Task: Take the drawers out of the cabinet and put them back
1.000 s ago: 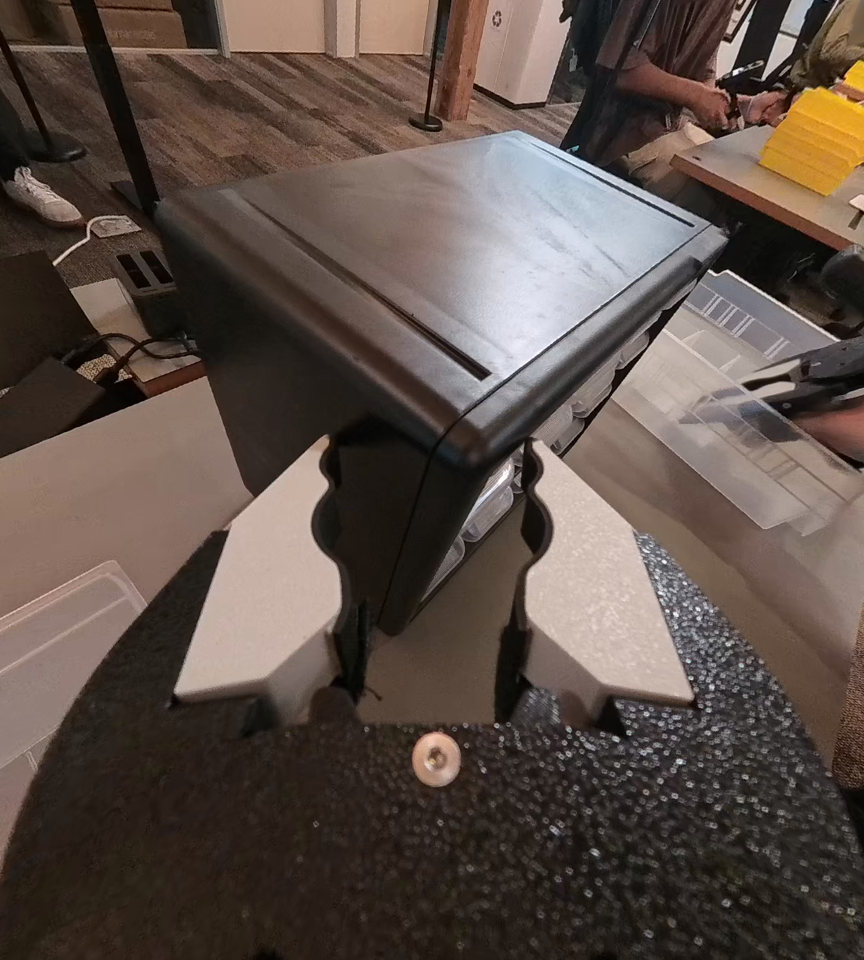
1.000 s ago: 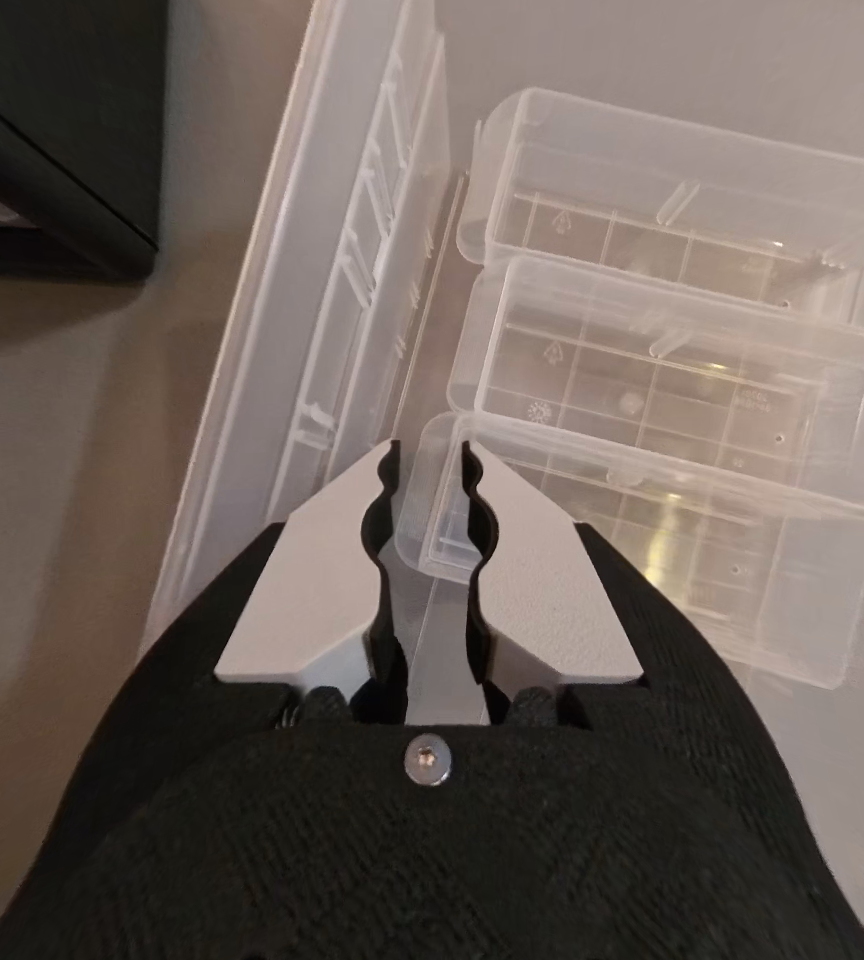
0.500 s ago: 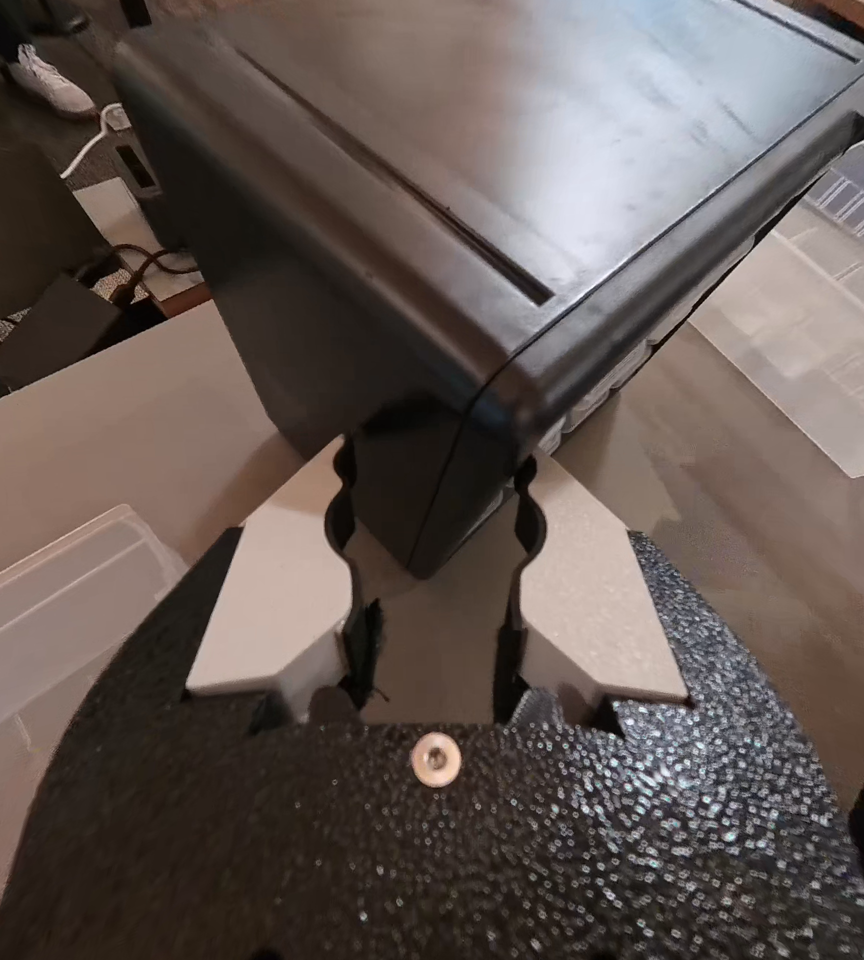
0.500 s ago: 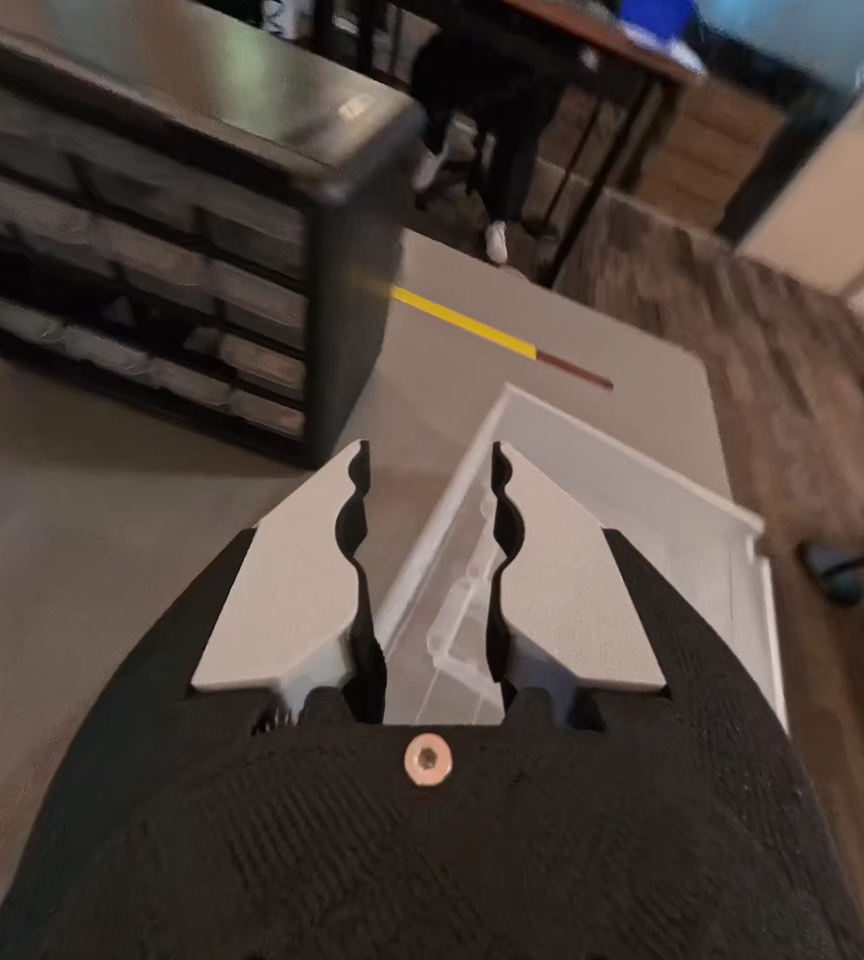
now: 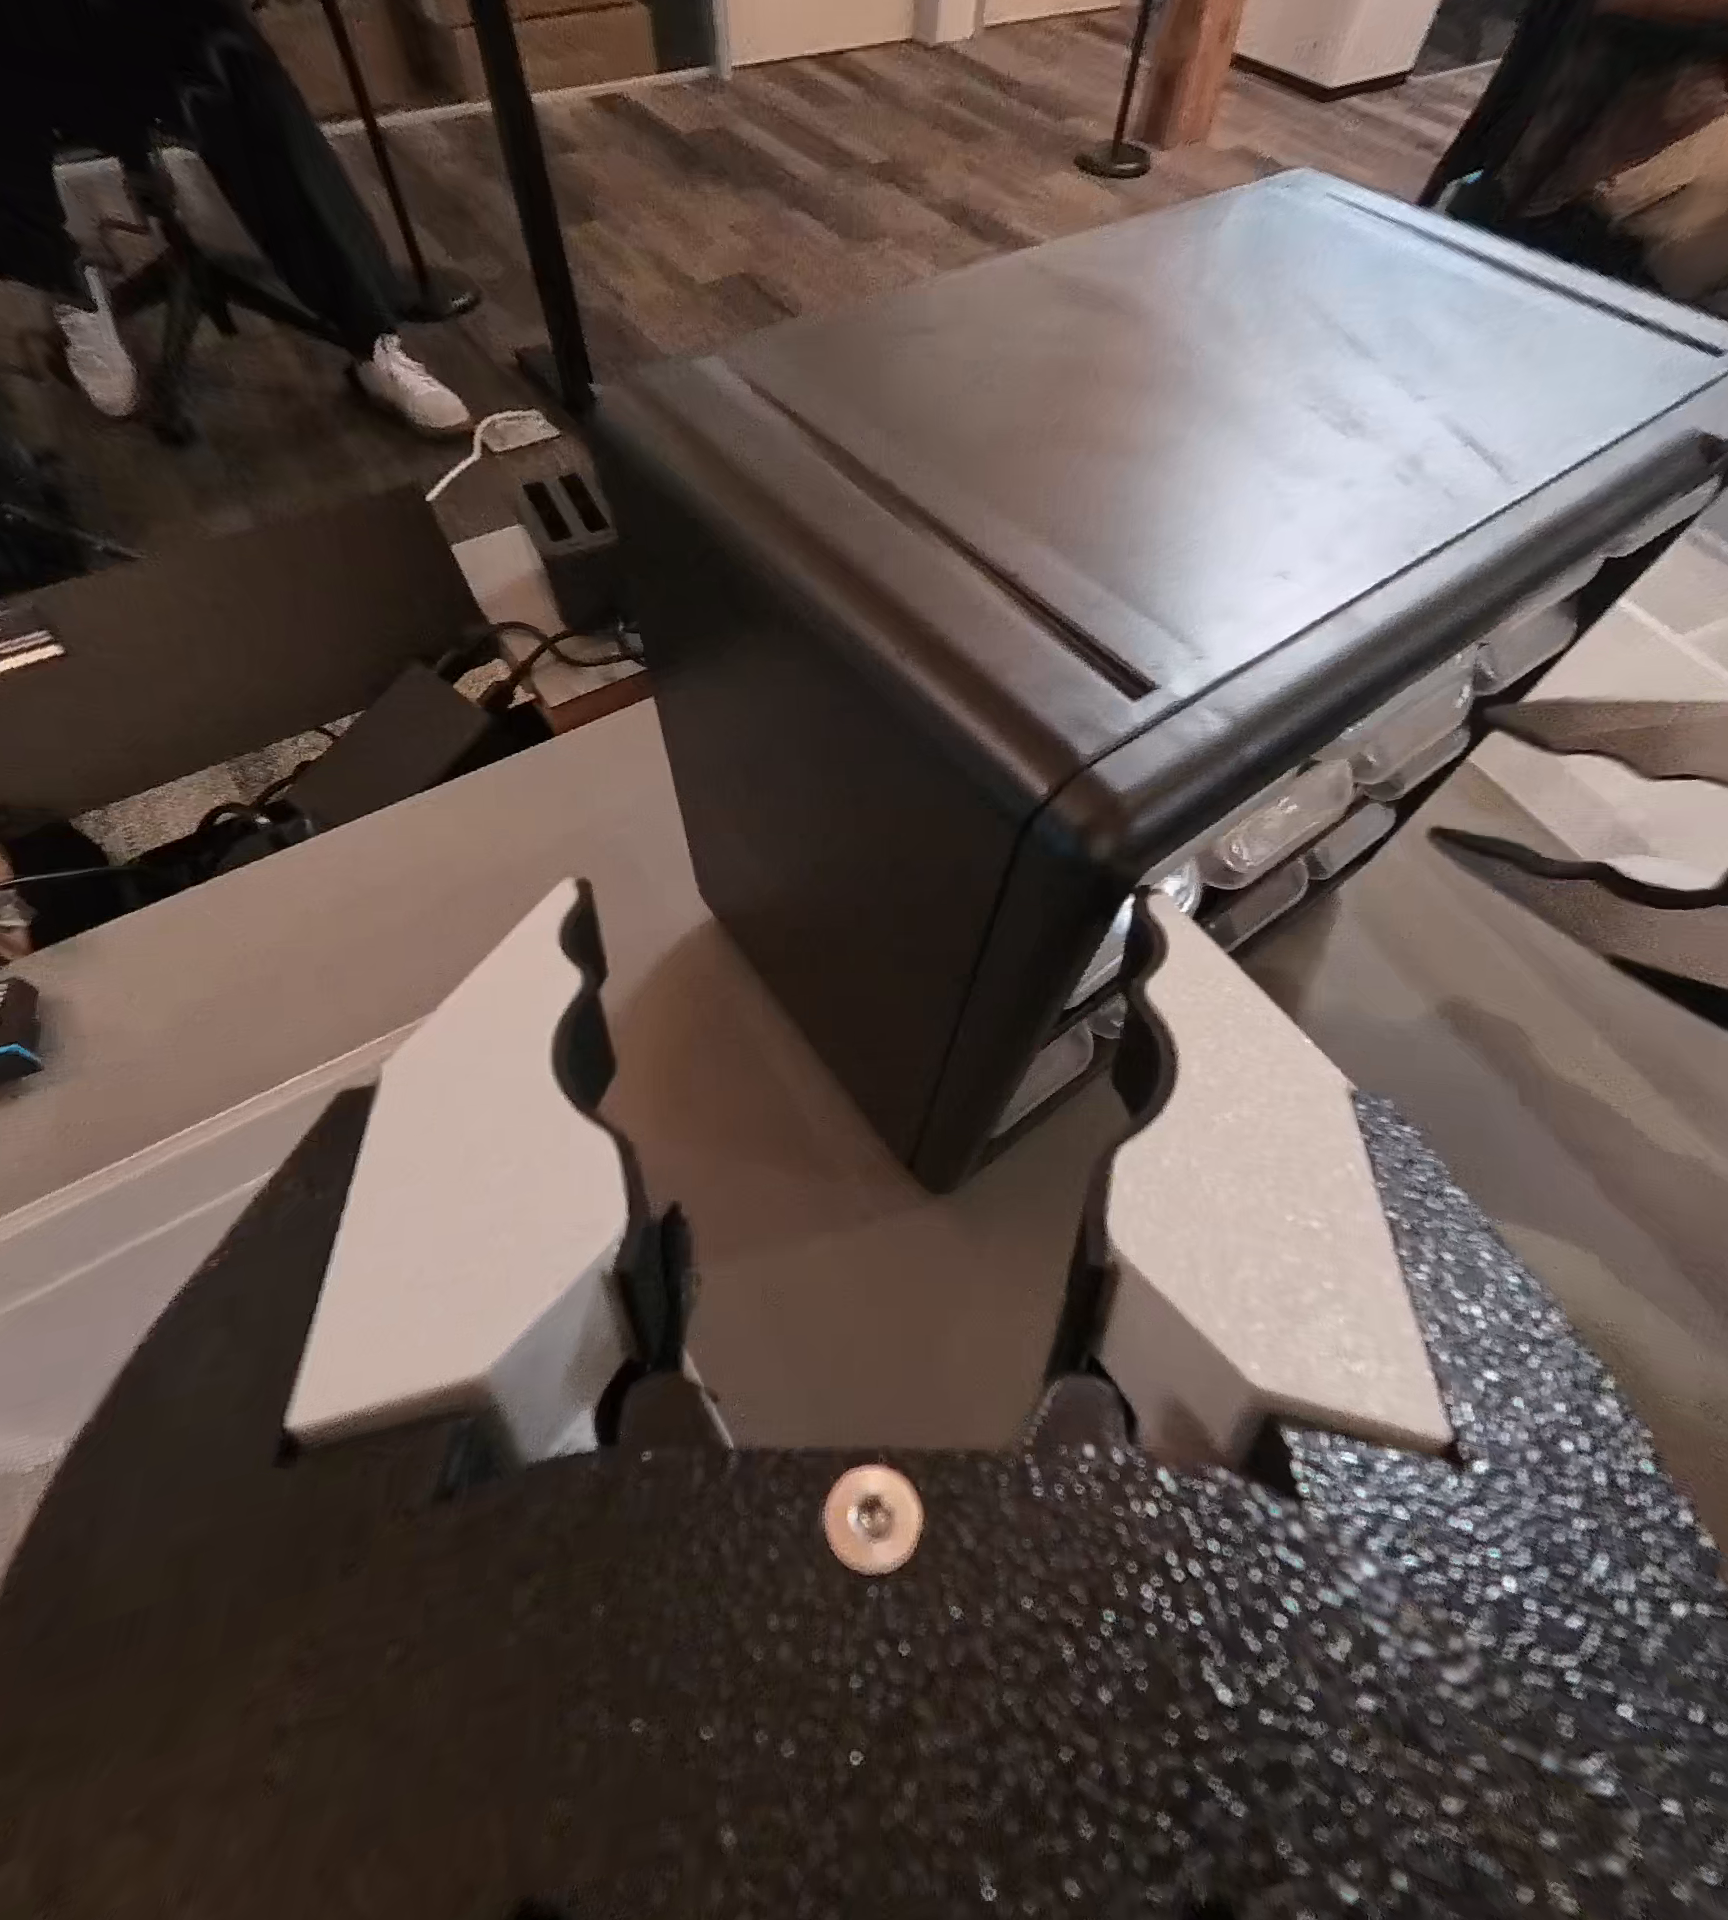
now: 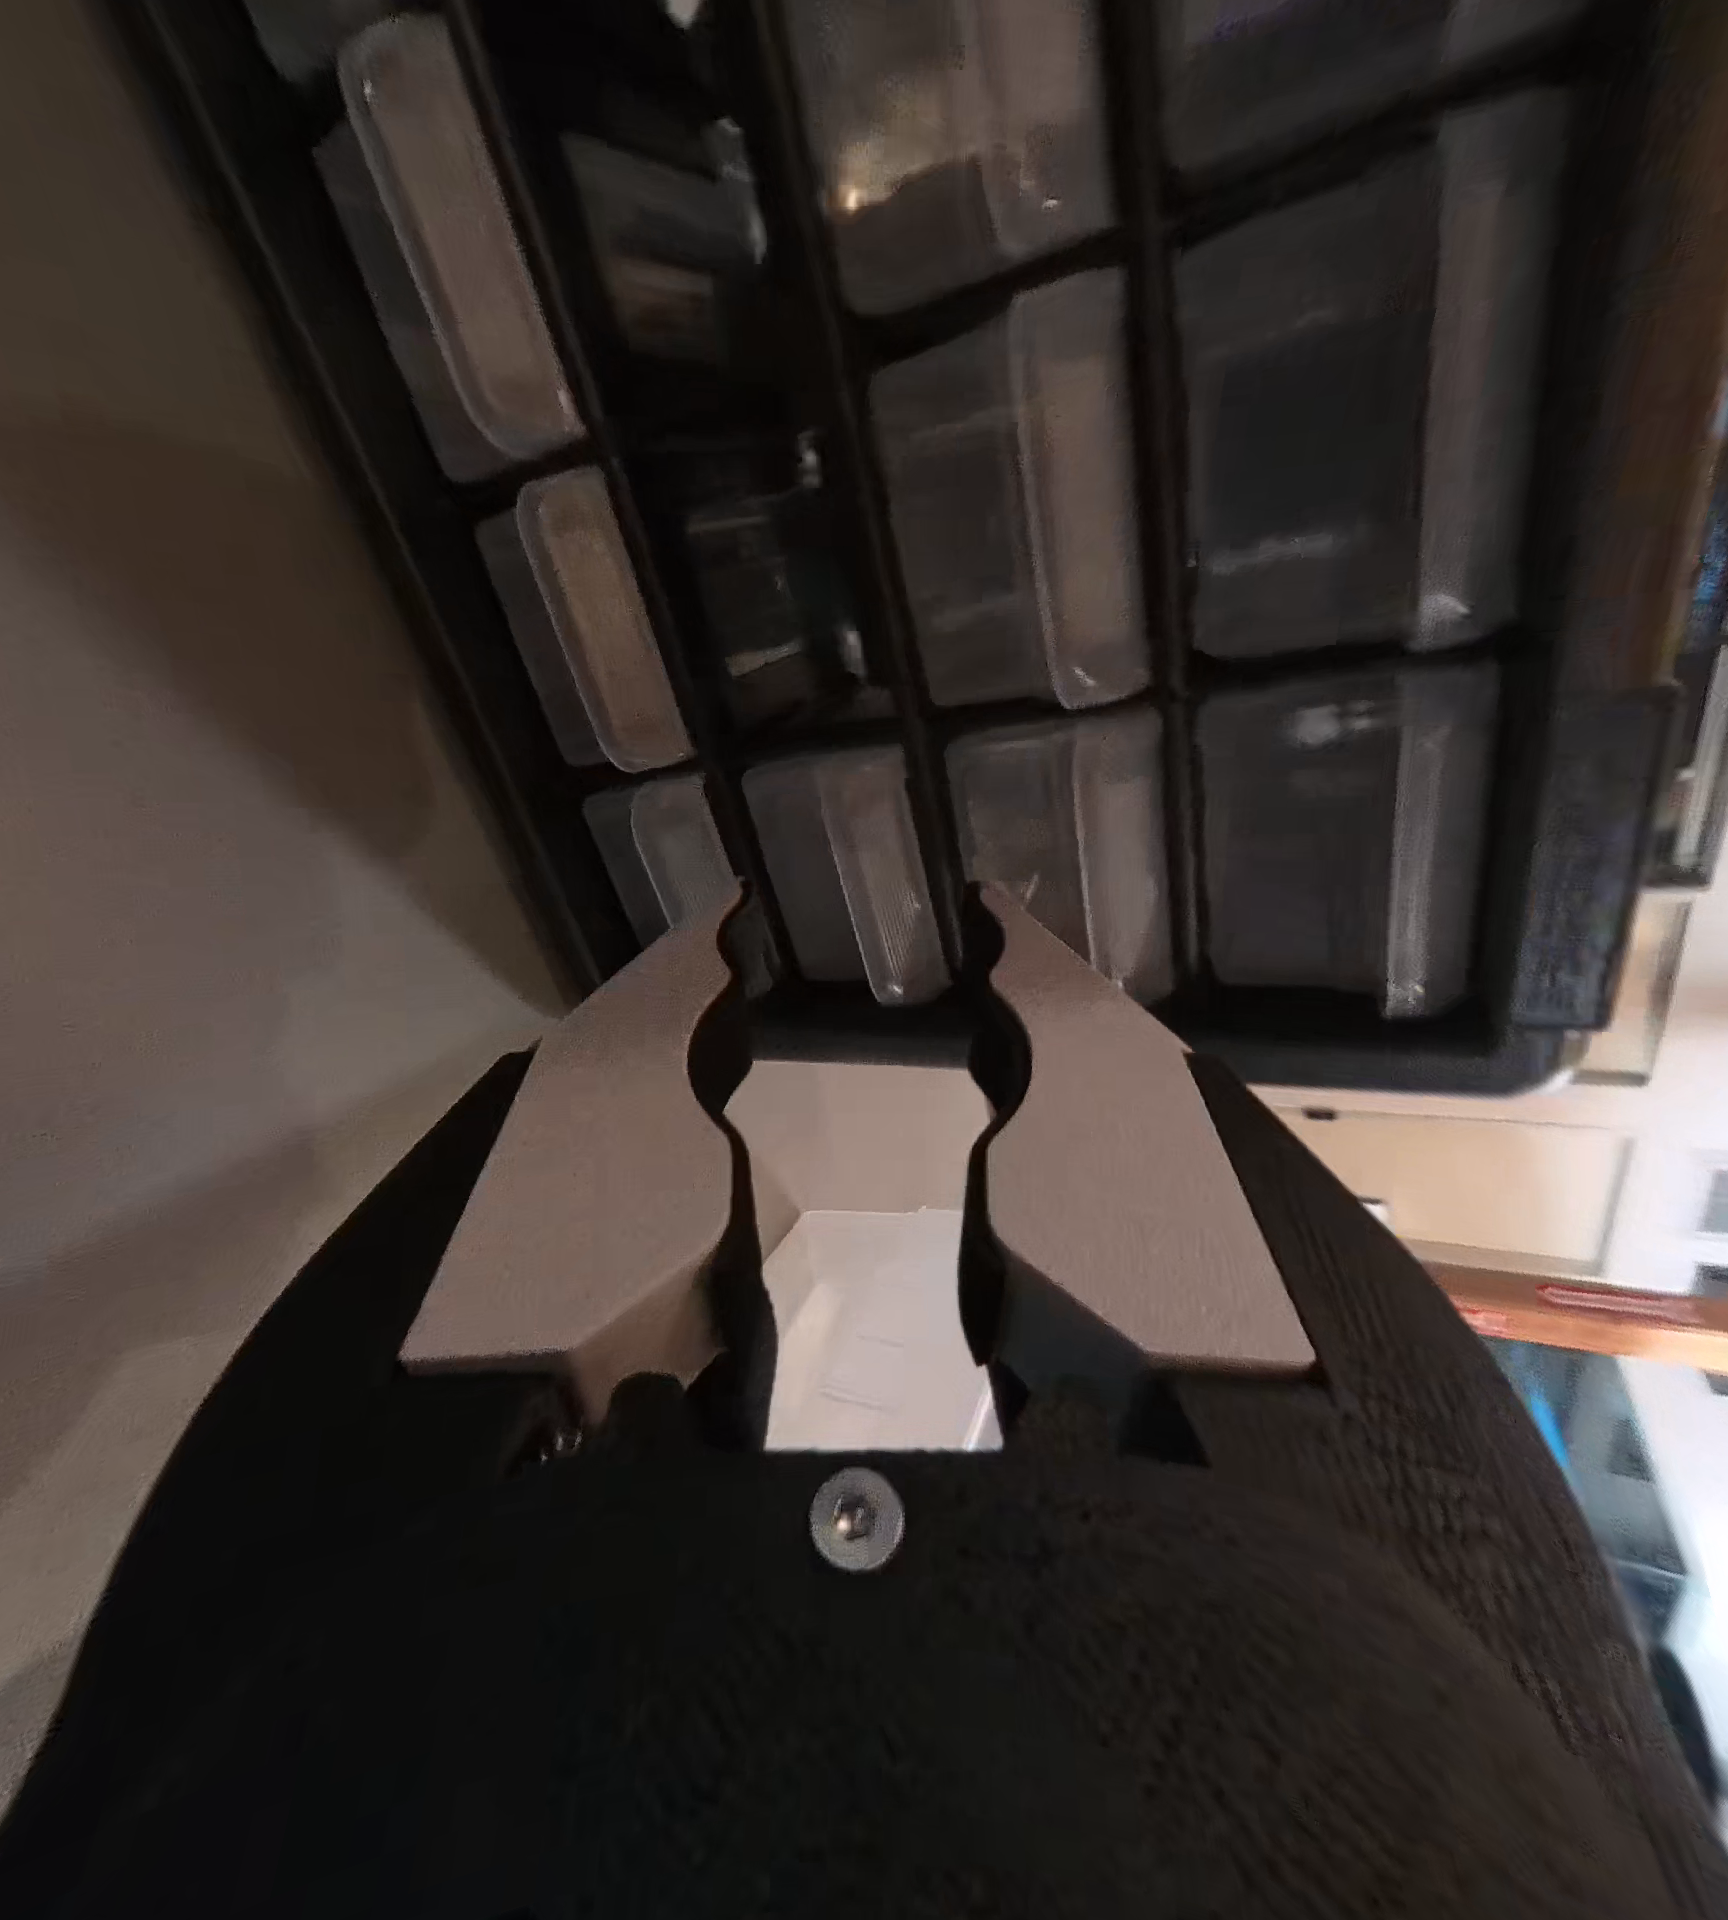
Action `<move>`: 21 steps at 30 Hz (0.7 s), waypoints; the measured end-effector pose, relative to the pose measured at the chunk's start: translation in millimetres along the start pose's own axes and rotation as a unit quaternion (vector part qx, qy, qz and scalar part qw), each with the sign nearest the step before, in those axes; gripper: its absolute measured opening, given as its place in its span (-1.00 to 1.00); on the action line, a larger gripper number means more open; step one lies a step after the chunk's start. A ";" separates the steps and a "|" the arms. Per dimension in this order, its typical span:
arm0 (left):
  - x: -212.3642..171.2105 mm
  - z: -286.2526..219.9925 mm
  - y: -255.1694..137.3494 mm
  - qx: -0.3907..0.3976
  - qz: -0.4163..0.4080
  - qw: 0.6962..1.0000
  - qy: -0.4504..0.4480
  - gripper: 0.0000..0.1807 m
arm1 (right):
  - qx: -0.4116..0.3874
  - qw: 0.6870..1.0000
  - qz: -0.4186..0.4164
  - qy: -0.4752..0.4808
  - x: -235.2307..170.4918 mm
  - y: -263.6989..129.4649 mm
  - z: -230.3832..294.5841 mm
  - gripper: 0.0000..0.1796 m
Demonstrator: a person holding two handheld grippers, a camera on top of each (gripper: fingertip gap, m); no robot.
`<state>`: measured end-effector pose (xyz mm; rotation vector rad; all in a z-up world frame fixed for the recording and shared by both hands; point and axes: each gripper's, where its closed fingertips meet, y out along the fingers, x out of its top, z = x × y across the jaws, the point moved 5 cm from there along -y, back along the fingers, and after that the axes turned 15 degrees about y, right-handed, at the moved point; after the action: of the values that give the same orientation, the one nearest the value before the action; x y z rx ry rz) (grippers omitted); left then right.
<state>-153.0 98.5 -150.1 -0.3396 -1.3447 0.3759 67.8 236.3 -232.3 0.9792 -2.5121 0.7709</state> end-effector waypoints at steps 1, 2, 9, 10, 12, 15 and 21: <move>0.0 -0.6 -0.3 -0.003 -0.002 1.000 0.001 0.06 | -0.005 1.000 0.001 -0.014 -0.2 3.0 3.0 -0.58; 0.2 -1.6 -1.2 -0.006 -0.003 1.000 0.002 0.03 | -0.011 1.000 0.002 -0.028 -0.5 5.4 5.3 -0.58; 20.2 -14.9 -23.0 -0.014 -0.066 0.997 0.046 -0.11 | -0.070 0.994 0.004 -0.087 -5.2 14.8 10.5 -0.65; 26.1 -16.3 -24.2 -0.018 -0.089 0.995 0.042 -0.20 | -0.082 0.992 0.004 -0.093 -5.3 15.2 9.9 -0.68; 31.8 -18.4 -22.7 -0.028 -0.110 0.993 0.030 -0.33 | -0.106 0.989 0.004 -0.107 -5.0 15.8 7.8 -0.69; 29.6 -18.2 -14.5 -0.026 -0.096 0.995 0.028 -0.40 | -0.126 0.985 0.003 -0.118 -5.5 17.3 5.9 -0.72; 27.7 -21.0 -5.4 -0.049 -0.092 0.994 0.015 -0.37 | -0.147 0.980 -0.008 -0.131 -5.4 17.5 4.2 -0.81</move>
<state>-127.0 105.7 -127.6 -0.2979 -1.3561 0.1517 58.9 247.4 -244.6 1.0490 -2.7309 0.2635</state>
